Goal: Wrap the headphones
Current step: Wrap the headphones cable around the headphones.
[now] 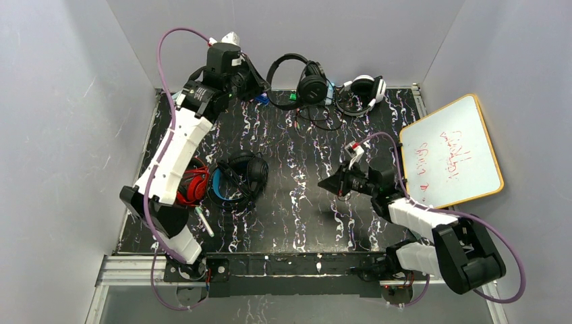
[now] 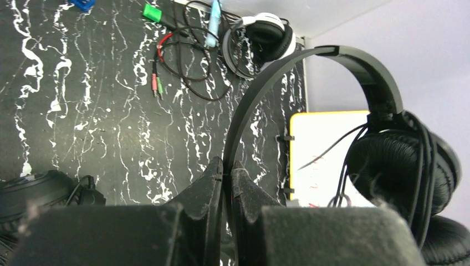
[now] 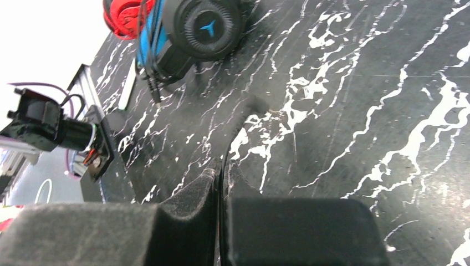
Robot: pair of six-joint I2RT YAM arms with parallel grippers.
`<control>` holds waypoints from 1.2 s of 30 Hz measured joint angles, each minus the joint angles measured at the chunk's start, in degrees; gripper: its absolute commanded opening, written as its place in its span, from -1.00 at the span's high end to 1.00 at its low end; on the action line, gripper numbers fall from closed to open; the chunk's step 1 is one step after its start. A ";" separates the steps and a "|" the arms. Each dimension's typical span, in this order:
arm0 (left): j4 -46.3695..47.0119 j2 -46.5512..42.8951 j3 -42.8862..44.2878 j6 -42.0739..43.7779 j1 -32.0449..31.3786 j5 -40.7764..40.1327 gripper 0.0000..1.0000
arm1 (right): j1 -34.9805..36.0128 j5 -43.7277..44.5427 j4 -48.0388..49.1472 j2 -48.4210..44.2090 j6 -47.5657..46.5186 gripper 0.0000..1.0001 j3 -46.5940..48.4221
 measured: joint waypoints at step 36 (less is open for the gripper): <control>-1.11 21.42 3.30 -12.24 0.74 -19.28 1.00 | 27.04 -8.44 -12.17 -3.45 -1.90 0.97 18.93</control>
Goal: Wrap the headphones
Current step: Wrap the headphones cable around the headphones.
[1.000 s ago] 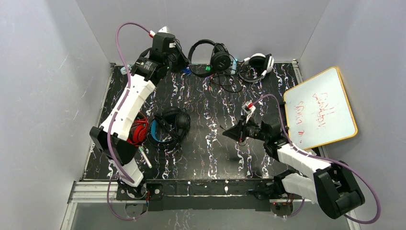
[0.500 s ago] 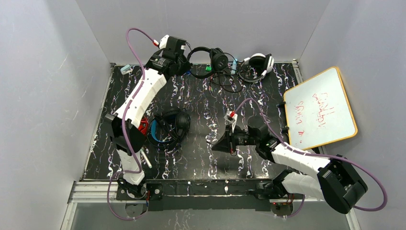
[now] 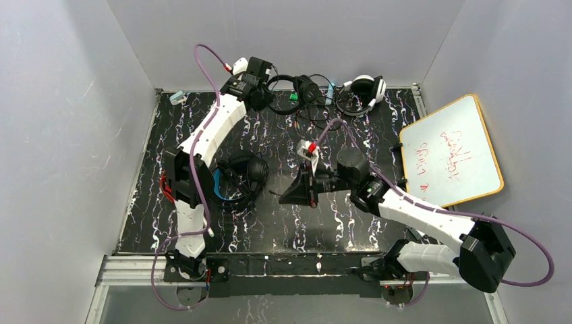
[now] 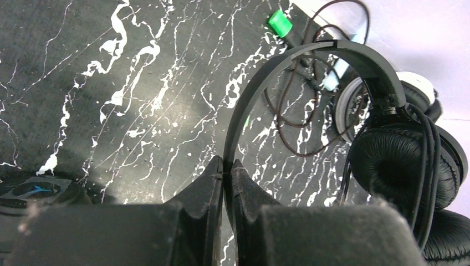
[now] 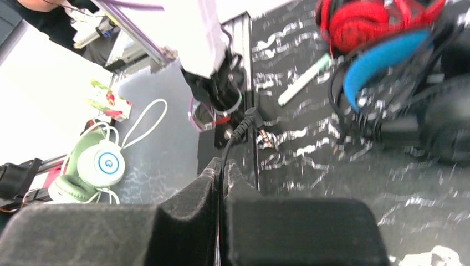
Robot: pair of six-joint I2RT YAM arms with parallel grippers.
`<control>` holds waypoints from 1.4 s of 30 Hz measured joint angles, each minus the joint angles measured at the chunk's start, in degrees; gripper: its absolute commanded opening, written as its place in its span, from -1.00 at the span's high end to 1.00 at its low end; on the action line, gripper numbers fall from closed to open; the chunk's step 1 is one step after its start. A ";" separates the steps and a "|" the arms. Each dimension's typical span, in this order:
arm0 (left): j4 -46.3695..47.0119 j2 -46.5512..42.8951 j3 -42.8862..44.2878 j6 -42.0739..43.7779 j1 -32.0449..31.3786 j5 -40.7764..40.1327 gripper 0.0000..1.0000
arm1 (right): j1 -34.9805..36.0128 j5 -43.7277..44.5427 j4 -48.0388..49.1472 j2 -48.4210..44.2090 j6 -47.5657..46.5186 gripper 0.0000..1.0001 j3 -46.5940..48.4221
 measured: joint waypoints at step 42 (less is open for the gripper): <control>20.52 -4.90 -28.39 12.04 -9.25 5.88 1.00 | 0.33 44.06 -13.53 10.93 -9.20 0.97 43.08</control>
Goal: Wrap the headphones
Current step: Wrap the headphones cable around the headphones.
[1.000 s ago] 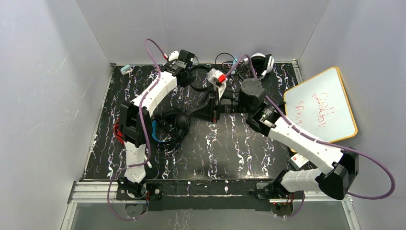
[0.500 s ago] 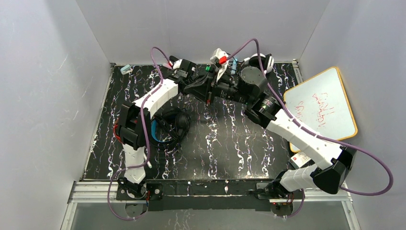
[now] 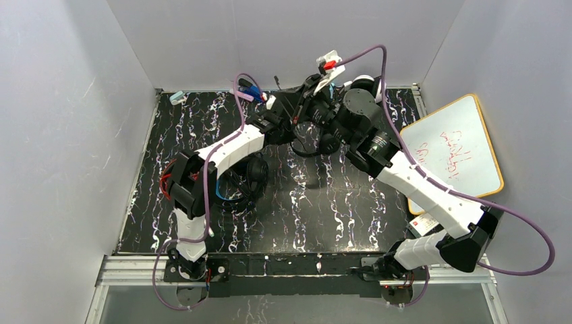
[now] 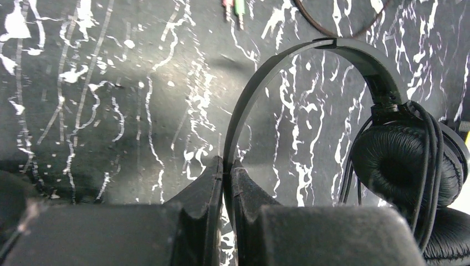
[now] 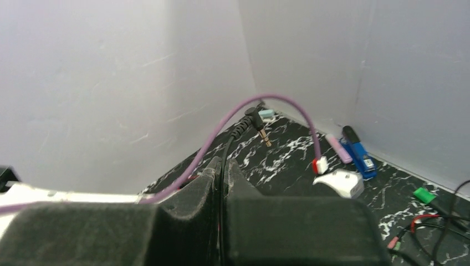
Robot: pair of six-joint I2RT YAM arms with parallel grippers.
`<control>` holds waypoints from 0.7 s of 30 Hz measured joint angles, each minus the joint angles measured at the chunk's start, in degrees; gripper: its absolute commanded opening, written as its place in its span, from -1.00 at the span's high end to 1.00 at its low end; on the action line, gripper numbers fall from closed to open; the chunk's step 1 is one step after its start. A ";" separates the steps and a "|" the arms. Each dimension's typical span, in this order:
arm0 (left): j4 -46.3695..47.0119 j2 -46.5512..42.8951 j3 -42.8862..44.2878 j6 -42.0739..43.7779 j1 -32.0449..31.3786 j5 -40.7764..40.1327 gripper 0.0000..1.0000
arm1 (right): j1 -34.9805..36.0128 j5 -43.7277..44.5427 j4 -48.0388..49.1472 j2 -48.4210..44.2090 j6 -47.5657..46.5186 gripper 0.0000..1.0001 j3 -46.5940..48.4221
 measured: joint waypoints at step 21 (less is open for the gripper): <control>7.54 -10.99 -15.15 2.69 -7.82 3.63 1.00 | -12.59 19.06 -4.98 7.76 2.49 0.97 8.94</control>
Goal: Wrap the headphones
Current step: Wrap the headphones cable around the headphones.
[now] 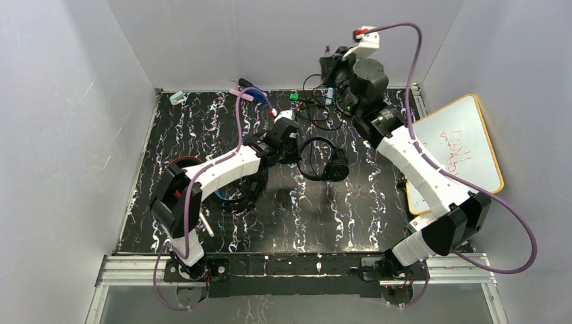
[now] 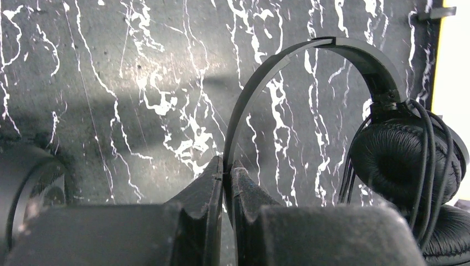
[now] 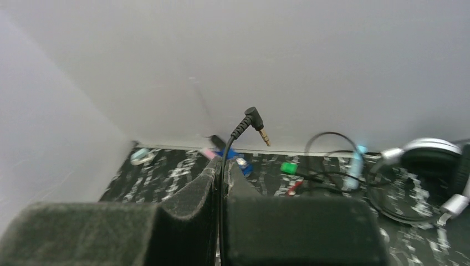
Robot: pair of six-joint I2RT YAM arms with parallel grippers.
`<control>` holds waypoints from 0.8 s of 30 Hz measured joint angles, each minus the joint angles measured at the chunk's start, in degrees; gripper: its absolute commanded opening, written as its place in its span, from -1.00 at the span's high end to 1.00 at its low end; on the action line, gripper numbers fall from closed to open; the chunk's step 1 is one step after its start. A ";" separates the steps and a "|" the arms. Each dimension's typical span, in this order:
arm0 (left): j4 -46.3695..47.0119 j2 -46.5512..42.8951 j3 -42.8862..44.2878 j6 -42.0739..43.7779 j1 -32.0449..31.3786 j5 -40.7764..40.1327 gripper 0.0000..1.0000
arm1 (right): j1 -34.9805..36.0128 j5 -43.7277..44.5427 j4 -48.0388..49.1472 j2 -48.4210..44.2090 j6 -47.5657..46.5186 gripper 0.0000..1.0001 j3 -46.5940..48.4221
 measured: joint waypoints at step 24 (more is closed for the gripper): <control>-8.04 -16.11 -2.43 7.34 -2.16 8.74 1.00 | -30.88 -9.46 -9.77 9.66 15.61 0.97 -11.28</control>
